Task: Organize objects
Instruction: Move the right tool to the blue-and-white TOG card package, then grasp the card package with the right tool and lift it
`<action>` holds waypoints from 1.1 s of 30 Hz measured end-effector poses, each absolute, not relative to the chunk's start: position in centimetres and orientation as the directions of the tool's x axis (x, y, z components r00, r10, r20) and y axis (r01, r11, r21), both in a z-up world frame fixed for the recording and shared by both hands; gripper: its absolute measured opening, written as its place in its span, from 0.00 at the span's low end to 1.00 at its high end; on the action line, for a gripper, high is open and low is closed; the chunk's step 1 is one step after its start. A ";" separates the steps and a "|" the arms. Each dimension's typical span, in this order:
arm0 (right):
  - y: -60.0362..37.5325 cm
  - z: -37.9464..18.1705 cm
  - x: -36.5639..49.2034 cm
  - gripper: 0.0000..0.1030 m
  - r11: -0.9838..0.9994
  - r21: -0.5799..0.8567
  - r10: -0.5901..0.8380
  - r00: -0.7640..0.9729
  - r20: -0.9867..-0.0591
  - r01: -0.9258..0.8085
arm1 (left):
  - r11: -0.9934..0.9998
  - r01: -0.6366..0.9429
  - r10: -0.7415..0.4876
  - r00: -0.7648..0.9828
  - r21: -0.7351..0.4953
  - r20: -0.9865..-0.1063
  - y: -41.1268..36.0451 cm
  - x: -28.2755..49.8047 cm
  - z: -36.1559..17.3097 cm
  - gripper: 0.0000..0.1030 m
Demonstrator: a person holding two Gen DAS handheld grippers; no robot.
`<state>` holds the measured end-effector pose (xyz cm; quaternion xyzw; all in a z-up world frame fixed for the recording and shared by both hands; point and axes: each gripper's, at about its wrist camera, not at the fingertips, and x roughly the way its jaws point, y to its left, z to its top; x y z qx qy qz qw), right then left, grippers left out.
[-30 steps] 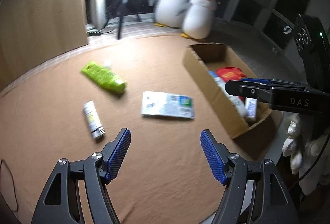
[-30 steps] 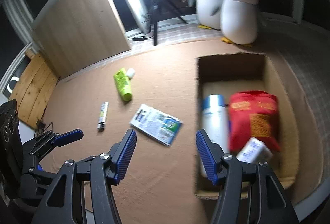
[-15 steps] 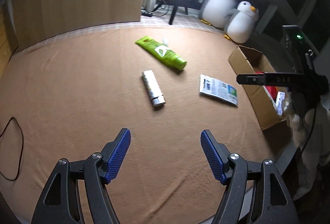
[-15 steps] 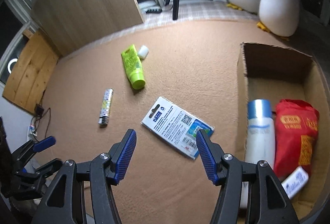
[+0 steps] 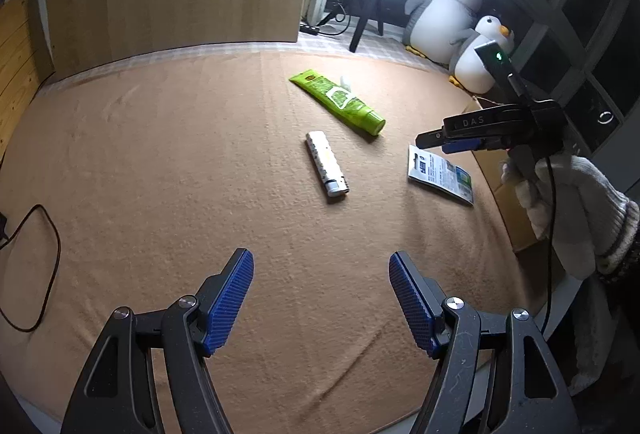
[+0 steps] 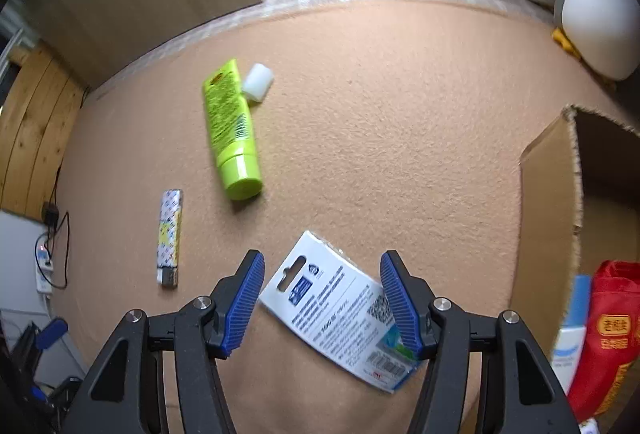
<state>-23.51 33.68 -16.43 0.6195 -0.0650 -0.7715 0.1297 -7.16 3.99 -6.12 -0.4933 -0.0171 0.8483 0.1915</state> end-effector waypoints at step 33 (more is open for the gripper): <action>30.1 -17.4 -17.7 0.55 -0.966 0.106 -0.154 -0.194 -0.969 0.235 | -0.917 -0.318 0.365 -0.416 -0.243 -0.833 5.0 -7.4 -7.0 0.72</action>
